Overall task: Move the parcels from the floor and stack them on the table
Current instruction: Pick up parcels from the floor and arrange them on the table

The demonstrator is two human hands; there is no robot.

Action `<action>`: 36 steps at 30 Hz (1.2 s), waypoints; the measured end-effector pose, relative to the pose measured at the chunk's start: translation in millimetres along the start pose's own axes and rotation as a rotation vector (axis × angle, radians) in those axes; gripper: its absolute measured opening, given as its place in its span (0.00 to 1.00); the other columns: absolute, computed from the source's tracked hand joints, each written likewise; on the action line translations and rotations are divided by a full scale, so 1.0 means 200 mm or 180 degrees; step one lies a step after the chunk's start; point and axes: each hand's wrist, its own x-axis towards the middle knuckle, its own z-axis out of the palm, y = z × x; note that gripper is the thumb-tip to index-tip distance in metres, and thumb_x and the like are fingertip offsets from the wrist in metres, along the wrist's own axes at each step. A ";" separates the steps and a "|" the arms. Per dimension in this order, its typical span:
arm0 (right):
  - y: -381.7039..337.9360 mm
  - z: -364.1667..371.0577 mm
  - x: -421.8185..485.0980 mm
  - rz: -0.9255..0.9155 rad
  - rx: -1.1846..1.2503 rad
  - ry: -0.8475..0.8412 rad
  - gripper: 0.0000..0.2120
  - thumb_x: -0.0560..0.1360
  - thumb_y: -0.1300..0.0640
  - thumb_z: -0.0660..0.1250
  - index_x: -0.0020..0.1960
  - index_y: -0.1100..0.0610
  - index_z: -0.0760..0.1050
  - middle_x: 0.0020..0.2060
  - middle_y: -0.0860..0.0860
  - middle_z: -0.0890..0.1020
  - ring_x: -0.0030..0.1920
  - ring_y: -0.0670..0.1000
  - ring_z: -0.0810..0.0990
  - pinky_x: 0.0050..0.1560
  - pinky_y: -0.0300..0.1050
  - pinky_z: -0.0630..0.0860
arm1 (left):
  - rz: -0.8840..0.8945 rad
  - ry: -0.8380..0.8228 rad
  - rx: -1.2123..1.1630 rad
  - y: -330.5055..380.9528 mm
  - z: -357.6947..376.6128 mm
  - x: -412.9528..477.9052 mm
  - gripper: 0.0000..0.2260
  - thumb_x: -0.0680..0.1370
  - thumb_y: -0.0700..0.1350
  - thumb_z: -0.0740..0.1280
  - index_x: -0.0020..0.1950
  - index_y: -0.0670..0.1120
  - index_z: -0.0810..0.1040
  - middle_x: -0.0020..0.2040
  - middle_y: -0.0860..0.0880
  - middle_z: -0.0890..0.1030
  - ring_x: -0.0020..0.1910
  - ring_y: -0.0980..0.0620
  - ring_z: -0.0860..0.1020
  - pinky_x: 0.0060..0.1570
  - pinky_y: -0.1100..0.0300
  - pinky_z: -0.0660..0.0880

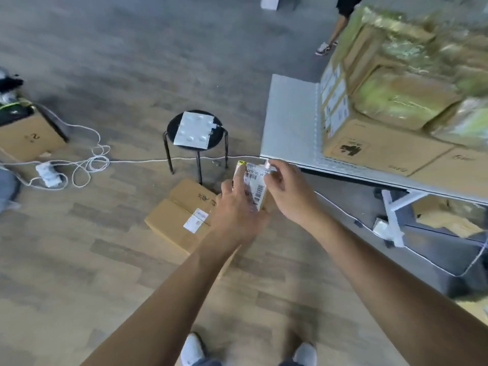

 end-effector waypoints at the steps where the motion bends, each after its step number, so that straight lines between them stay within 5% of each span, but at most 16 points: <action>1: 0.06 -0.11 -0.03 0.0041 0.0044 0.0105 0.19 0.79 0.49 0.60 0.69 0.51 0.69 0.62 0.53 0.74 0.59 0.51 0.75 0.60 0.44 0.69 | 0.0151 -0.0032 0.0067 0.11 0.08 -0.02 0.44 0.69 0.57 0.69 0.77 0.56 0.46 0.63 0.49 0.68 0.62 0.45 0.68 0.64 0.48 0.69; 8: 0.60 -0.95 -0.26 0.0264 0.0273 0.0680 0.19 0.80 0.48 0.60 0.70 0.50 0.69 0.60 0.51 0.74 0.42 0.45 0.74 0.52 0.42 0.69 | 0.0927 -0.0344 0.0427 0.90 0.72 -0.13 0.42 0.71 0.56 0.67 0.77 0.54 0.44 0.67 0.49 0.64 0.67 0.48 0.64 0.65 0.49 0.67; 18: 1.32 -2.03 -0.52 0.0250 0.0464 0.1220 0.16 0.81 0.48 0.58 0.67 0.51 0.70 0.49 0.49 0.77 0.46 0.48 0.73 0.39 0.38 0.65 | 0.1661 -0.0165 0.1132 1.86 1.53 -0.17 0.42 0.67 0.55 0.69 0.75 0.58 0.47 0.66 0.49 0.64 0.61 0.41 0.69 0.52 0.47 0.72; 23: 1.55 -2.39 -0.53 0.0229 0.0652 0.1572 0.16 0.81 0.50 0.59 0.67 0.53 0.72 0.55 0.48 0.78 0.55 0.48 0.75 0.48 0.36 0.65 | 0.2063 -0.0091 0.1205 2.18 1.78 -0.11 0.43 0.68 0.60 0.70 0.75 0.58 0.48 0.68 0.50 0.64 0.64 0.42 0.68 0.55 0.46 0.73; 29: 1.77 -2.68 -0.42 0.0381 0.0644 0.1691 0.17 0.81 0.47 0.58 0.68 0.50 0.70 0.56 0.49 0.79 0.53 0.49 0.77 0.53 0.43 0.73 | 0.2303 -0.0283 0.1020 2.43 2.03 0.06 0.45 0.68 0.63 0.70 0.76 0.55 0.49 0.70 0.48 0.62 0.66 0.43 0.66 0.58 0.47 0.72; 36: 2.01 -2.99 -0.15 0.0487 0.0630 0.1904 0.15 0.81 0.48 0.59 0.67 0.48 0.71 0.53 0.46 0.78 0.55 0.48 0.76 0.54 0.42 0.72 | 0.2473 -0.0587 0.0398 2.72 2.25 0.43 0.37 0.73 0.57 0.68 0.76 0.56 0.52 0.66 0.48 0.65 0.63 0.44 0.70 0.54 0.46 0.74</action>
